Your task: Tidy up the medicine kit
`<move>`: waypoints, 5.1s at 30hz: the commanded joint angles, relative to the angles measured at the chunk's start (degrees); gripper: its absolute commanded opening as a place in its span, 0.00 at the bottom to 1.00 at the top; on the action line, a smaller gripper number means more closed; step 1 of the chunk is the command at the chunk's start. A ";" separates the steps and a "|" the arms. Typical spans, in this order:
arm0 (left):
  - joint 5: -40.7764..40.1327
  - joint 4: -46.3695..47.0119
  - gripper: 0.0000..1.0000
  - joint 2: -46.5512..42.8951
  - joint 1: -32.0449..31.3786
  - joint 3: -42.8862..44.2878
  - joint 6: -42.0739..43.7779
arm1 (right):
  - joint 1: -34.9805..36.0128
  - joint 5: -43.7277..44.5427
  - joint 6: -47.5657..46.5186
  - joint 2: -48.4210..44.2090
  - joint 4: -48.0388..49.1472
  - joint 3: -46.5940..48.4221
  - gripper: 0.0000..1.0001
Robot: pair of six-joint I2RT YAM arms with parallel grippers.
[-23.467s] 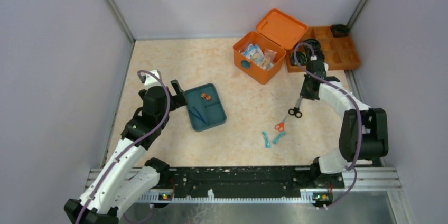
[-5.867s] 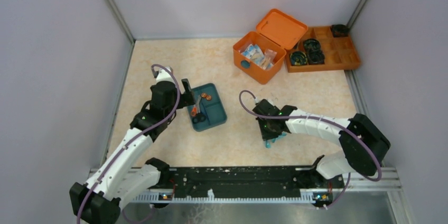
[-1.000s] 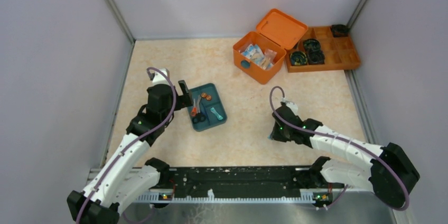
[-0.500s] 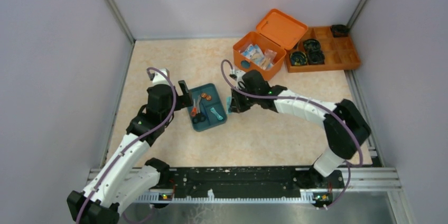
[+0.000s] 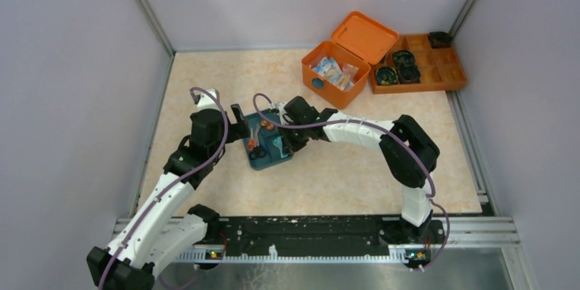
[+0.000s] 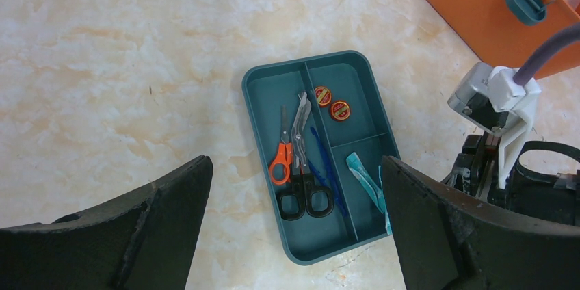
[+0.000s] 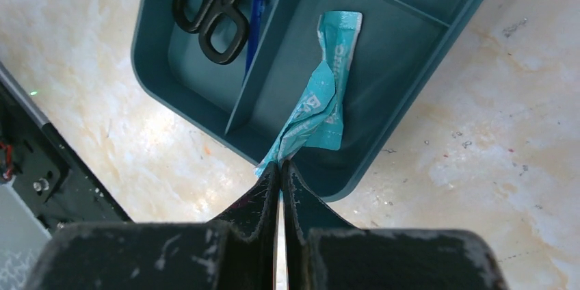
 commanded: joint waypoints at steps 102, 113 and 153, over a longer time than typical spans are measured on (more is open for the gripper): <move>2.83 1.60 0.99 4.42 1.70 0.26 1.25 | -15.14 8.67 0.17 -5.30 -36.47 18.23 0.00; 3.28 1.73 0.99 4.39 1.86 0.26 0.99 | -12.96 14.87 2.66 -14.43 -35.04 14.94 0.00; -7.86 -6.37 0.99 -10.82 2.19 -0.06 -1.36 | 5.17 13.41 16.08 13.34 -9.34 24.31 0.26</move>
